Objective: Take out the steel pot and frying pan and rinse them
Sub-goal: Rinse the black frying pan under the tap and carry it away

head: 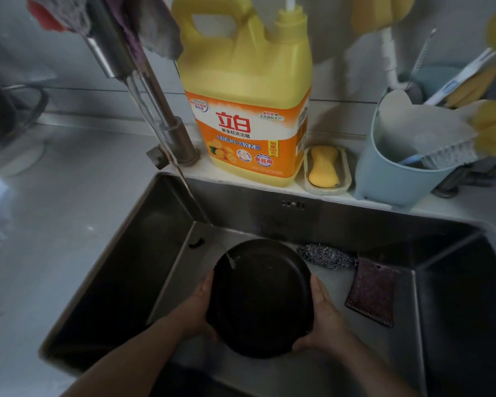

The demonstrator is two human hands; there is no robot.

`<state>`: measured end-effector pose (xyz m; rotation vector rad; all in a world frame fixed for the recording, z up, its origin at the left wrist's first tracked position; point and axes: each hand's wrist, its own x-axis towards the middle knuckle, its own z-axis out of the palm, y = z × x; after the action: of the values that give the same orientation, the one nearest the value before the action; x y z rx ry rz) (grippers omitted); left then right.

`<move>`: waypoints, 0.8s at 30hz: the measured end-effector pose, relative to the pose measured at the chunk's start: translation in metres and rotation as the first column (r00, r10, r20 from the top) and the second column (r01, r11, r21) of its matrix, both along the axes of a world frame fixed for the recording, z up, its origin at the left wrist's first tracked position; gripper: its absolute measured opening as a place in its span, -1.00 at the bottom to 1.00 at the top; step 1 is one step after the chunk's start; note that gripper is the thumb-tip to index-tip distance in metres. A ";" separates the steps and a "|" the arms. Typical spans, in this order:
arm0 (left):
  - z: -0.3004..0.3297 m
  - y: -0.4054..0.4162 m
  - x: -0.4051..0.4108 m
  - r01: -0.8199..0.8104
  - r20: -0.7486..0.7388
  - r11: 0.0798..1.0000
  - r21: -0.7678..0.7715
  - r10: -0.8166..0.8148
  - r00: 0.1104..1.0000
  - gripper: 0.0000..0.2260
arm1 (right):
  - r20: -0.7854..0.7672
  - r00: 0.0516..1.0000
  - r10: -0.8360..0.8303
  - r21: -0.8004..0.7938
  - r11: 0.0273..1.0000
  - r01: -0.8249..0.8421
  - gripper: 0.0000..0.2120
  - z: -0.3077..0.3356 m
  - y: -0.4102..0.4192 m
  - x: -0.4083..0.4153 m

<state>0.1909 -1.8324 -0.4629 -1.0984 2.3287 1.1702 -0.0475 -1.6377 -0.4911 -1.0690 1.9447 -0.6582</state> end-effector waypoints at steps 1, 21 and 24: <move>0.003 -0.002 -0.001 0.012 -0.008 0.999 -0.030 -0.012 1.000 0.33 | 0.011 1.000 0.002 -0.004 1.000 -0.002 0.55 0.001 -0.001 -0.001; 0.176 -0.020 -0.022 0.117 0.009 0.987 -0.108 -0.116 0.993 0.21 | 0.249 0.965 -0.085 -0.109 0.987 0.115 0.37 0.124 0.010 -0.008; 0.198 -0.019 -0.021 0.124 0.016 0.983 -0.137 -0.123 0.992 0.25 | 0.207 0.976 -0.070 -0.117 0.988 0.096 0.42 0.146 0.009 -0.004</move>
<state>0.1700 -1.8518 -0.2648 -0.9842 2.4645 0.9717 -0.0513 -1.6286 -0.3450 -0.9599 1.7977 -0.9118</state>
